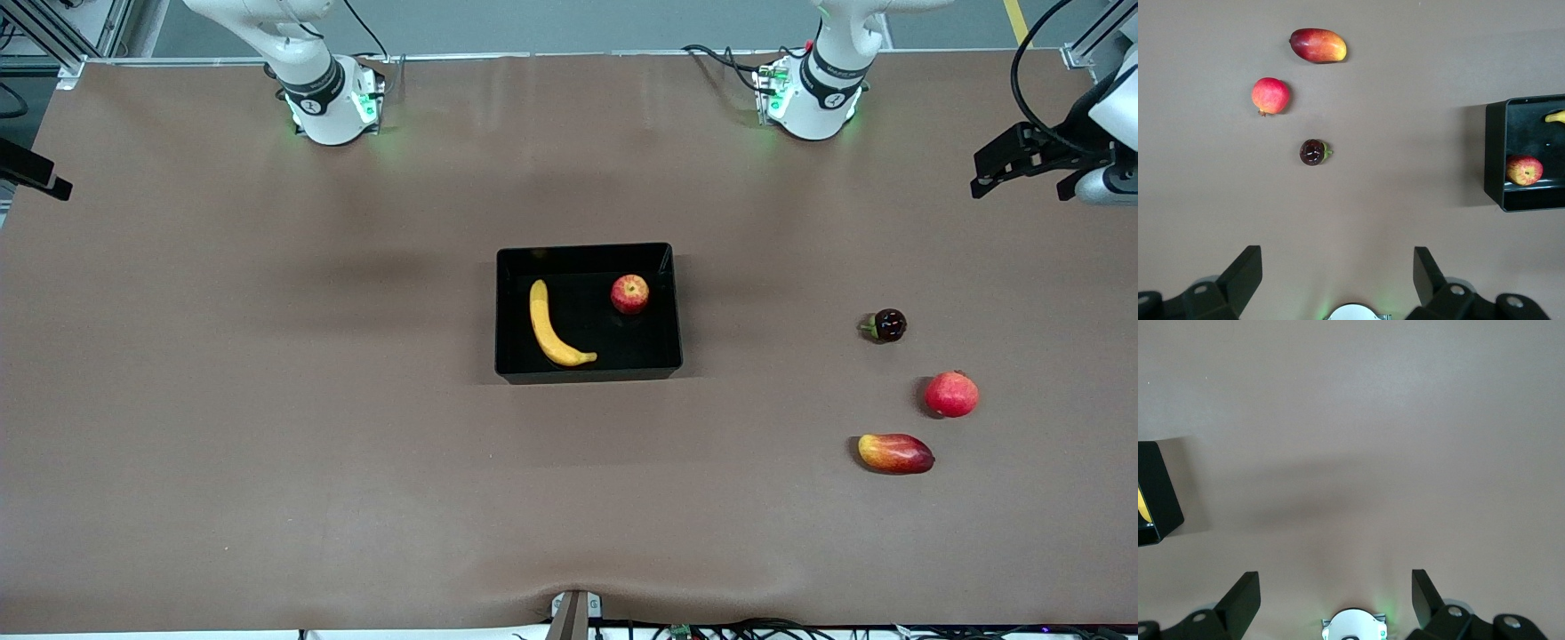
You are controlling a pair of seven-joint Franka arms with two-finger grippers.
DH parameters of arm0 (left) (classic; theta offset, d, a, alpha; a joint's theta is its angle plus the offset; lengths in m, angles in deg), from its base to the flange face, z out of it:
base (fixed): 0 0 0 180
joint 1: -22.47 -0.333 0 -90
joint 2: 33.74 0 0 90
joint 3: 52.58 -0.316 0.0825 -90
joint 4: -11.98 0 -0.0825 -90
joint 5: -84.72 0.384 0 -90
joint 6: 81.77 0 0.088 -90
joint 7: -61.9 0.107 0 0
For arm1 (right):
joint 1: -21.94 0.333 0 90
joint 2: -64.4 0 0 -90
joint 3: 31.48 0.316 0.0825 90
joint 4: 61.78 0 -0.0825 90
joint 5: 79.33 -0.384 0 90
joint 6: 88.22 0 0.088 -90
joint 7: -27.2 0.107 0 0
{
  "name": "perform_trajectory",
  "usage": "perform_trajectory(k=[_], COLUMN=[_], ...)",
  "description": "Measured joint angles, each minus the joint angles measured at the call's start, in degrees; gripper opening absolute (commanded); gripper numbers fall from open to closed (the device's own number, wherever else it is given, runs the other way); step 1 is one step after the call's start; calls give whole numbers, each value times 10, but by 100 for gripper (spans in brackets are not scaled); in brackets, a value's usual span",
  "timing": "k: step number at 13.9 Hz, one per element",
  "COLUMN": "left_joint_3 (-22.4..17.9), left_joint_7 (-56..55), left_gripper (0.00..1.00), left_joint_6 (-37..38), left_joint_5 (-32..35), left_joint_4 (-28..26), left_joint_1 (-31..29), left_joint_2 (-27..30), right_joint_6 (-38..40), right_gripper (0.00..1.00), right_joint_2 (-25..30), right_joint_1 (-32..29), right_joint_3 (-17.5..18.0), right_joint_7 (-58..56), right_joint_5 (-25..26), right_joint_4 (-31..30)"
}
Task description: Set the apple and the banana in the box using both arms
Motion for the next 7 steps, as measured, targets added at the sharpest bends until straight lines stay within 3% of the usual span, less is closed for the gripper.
perform_trajectory(k=[7], left_joint_3=[2], left_joint_7=[0], left_gripper=[100], left_joint_6=[0], left_joint_5=[15], left_joint_4=[2], left_joint_1=[7], left_joint_2=[7], right_joint_6=[0], right_gripper=[100], right_joint_2=[0], right_joint_1=[0], right_joint_3=[0], right_joint_7=[0], right_joint_5=[0], right_joint_4=[0])
